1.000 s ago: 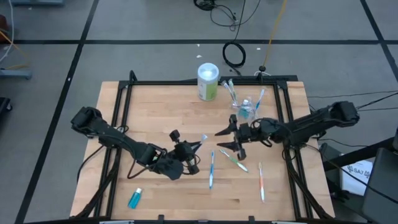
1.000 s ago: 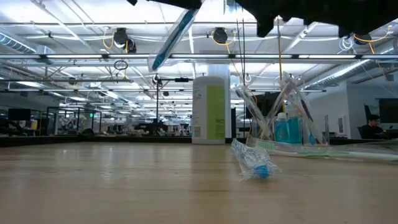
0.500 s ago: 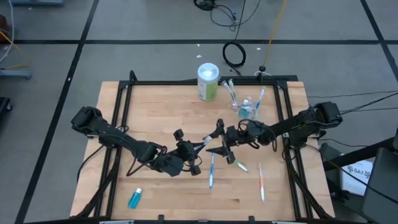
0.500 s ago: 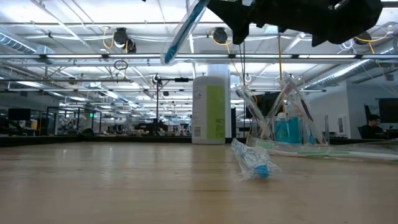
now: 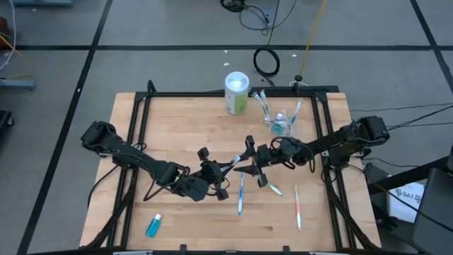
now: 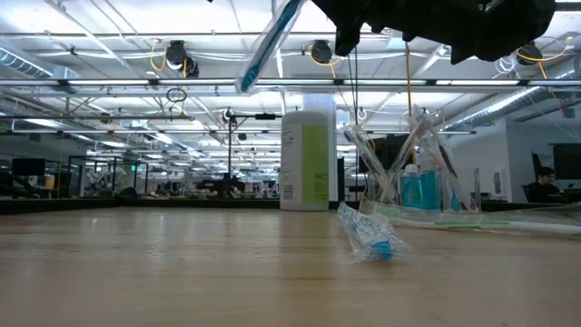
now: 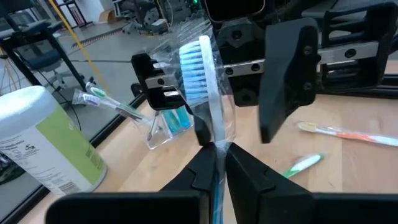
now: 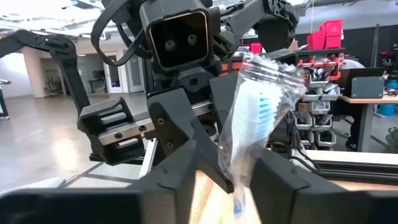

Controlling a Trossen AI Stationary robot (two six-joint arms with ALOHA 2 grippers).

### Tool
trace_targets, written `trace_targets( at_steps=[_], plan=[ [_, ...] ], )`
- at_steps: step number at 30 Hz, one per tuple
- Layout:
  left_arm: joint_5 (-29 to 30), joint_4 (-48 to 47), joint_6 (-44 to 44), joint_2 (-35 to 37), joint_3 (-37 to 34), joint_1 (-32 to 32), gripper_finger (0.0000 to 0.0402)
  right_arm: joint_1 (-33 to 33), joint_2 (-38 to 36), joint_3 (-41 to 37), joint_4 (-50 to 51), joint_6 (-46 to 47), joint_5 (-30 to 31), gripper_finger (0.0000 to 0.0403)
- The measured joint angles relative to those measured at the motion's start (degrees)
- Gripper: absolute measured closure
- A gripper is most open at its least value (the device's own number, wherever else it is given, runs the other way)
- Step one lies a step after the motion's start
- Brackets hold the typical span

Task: Pick & Place toothbrushing station
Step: Put the left blue toothbrush into the transparent organizer

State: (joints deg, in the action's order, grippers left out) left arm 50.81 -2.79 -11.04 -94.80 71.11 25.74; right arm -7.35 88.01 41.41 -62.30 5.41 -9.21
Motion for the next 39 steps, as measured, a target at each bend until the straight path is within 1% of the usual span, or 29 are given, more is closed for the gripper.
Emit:
trace_targets(
  at_steps=[4, 9, 12, 15, 18, 23, 25, 27, 30, 34, 37, 39],
  plan=[
    [-0.22, -0.01, -0.01, 0.0, 0.0, -0.02, 0.0372, 0.0, 0.0, 0.0, 0.02, -1.43, 0.21, 0.0334],
    [-0.25, -0.06, -0.04, 0.0, 0.02, -0.03, 0.0371, 0.31, 0.0, 0.0, 0.4, -1.58, 0.28, 0.0386],
    [-0.94, -0.14, -1.52, 0.0, 0.02, -0.09, 0.0371, 0.28, -0.02, 0.0, 0.46, -1.57, 0.17, 0.0392],
    [-3.59, -0.34, -1.5, 0.0, 0.02, -0.5, 0.0371, 0.24, -0.02, -0.02, 1.15, -1.58, -0.06, 0.0381],
    [-4.29, -0.4, -1.54, 0.0, 0.02, -0.95, 0.037, 0.22, -0.04, -0.02, 1.45, -1.6, -0.02, 0.0374],
    [-4.77, -2.88, -1.91, 0.0, 0.04, -1.9, 0.0366, 0.36, -0.02, -0.02, 2.23, -1.69, 0.46, 0.0392],
    [-4.9, -4.55, -2.52, 0.0, 0.09, -2.14, 0.0352, 0.74, 0.02, -0.04, 2.66, -1.69, 0.46, 0.0393],
    [-4.78, -5.79, -3.11, 0.0, 0.09, -2.32, 0.033, 1.33, 0.0, -0.04, 3.57, -1.66, 0.79, 0.0389],
    [-4.5, -6.48, -3.2, 0.0, 0.09, -2.32, 0.0292, 2.21, -0.07, -0.02, 6.38, -1.61, 3.16, 0.0379],
    [-2.12, -7.54, -3.06, 0.0, 0.07, -2.35, 0.0246, 3.85, -1.44, -0.02, 10.48, -2.39, 5.09, 0.0386],
    [-1.26, -9.99, -3.24, 0.0, 0.07, -2.16, 0.0223, 4.83, -4.72, -0.02, 15.85, -5.8, 9.61, 0.0393],
    [-1.3, -12.17, -3.21, 0.01, 0.07, -2.1, 0.0215, 5.05, -7.87, -0.04, 20.33, -8.56, 15.73, 0.0393]
  ],
)
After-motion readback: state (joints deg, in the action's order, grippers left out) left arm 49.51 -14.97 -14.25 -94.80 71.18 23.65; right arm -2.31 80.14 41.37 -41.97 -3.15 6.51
